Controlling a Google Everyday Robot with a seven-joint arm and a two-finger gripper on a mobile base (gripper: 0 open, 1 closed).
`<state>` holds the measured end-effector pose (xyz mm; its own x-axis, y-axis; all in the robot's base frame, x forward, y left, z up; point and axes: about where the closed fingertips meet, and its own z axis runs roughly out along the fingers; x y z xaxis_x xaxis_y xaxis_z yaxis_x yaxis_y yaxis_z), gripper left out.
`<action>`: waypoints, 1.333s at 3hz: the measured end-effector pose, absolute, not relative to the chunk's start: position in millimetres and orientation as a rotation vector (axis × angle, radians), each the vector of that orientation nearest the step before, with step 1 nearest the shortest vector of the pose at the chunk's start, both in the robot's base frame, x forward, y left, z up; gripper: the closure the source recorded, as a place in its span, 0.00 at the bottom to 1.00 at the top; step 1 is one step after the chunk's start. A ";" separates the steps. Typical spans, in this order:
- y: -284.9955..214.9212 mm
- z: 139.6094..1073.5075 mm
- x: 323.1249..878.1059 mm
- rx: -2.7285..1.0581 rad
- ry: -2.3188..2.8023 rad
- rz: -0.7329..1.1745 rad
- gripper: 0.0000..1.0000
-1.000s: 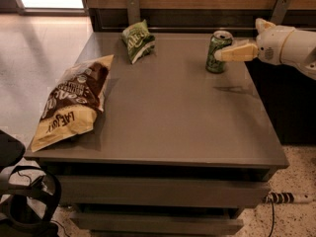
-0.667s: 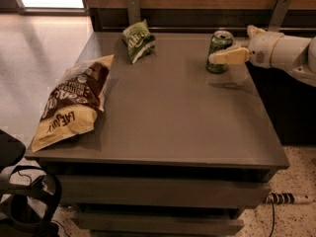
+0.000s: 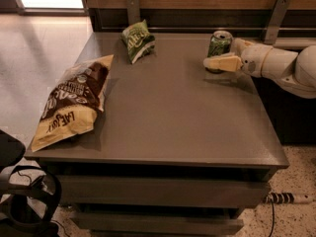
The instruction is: Move green can near brown chip bag
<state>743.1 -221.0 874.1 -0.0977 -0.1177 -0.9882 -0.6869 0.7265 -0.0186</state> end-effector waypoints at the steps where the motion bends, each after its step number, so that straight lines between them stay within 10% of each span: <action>1: -214.3 863.7 744.2 -0.632 1.608 0.595 0.43; 4: -206.3 863.8 745.7 -0.643 1.608 0.601 1.00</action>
Offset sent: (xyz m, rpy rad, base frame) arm 0.0008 0.0044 -0.0083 0.0417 0.0060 0.0089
